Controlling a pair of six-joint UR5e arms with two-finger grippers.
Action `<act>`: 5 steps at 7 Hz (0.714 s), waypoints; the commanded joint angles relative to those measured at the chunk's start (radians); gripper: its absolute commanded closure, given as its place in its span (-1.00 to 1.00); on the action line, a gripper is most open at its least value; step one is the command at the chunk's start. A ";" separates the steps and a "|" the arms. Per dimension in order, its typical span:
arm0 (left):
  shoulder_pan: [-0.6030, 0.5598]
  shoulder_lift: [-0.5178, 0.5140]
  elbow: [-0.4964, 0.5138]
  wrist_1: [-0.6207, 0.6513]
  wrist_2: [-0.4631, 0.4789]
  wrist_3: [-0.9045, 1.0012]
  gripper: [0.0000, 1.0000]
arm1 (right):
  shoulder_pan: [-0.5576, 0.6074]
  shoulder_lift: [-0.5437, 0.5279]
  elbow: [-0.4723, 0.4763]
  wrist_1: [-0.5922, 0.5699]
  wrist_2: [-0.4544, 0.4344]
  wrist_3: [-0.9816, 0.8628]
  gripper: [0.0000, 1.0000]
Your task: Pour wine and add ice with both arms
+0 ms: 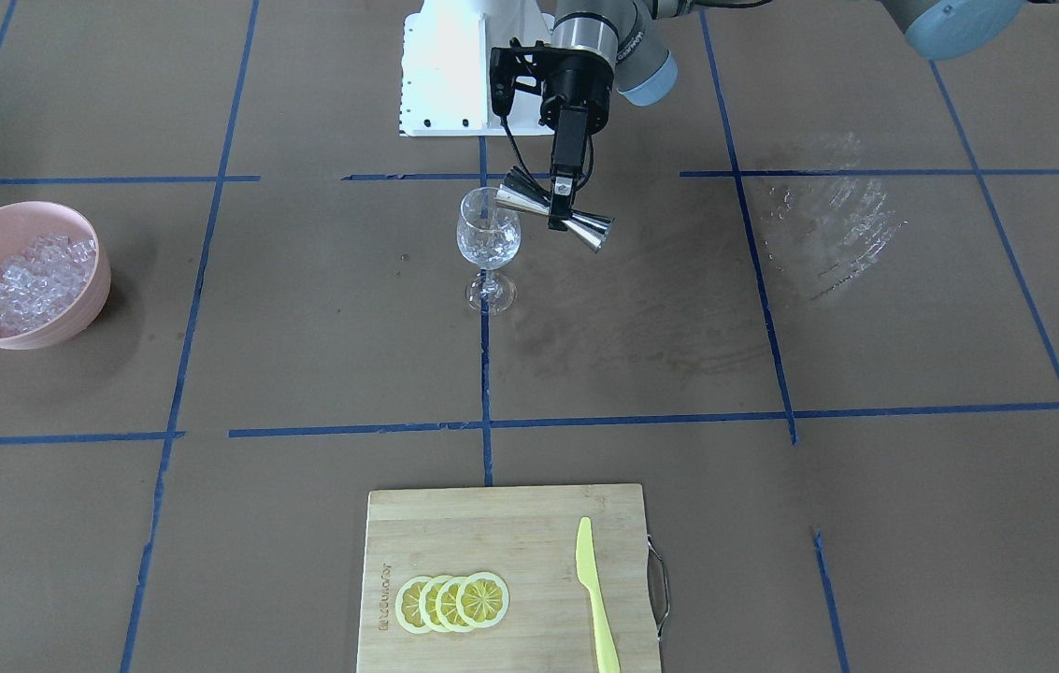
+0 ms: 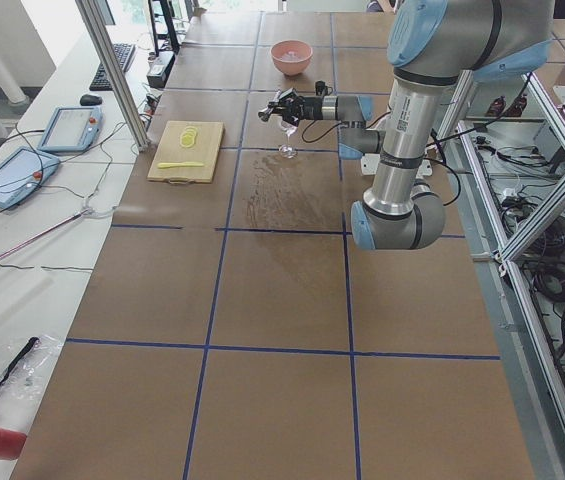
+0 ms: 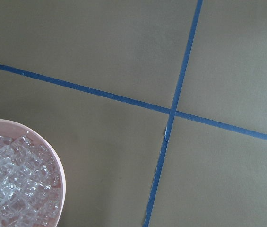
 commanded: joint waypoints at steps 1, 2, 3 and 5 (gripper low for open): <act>0.016 -0.022 0.007 0.013 0.010 0.076 1.00 | 0.021 -0.007 -0.002 0.000 -0.001 0.000 -1.00; 0.016 -0.022 0.007 0.021 0.010 0.076 1.00 | 0.025 -0.008 -0.003 0.000 -0.001 0.000 -1.00; 0.018 -0.022 0.004 0.019 0.008 0.076 1.00 | 0.028 -0.011 -0.002 0.000 -0.001 0.000 -1.00; 0.024 -0.022 -0.002 -0.008 0.007 0.061 1.00 | 0.028 -0.012 -0.002 0.000 -0.001 0.000 -1.00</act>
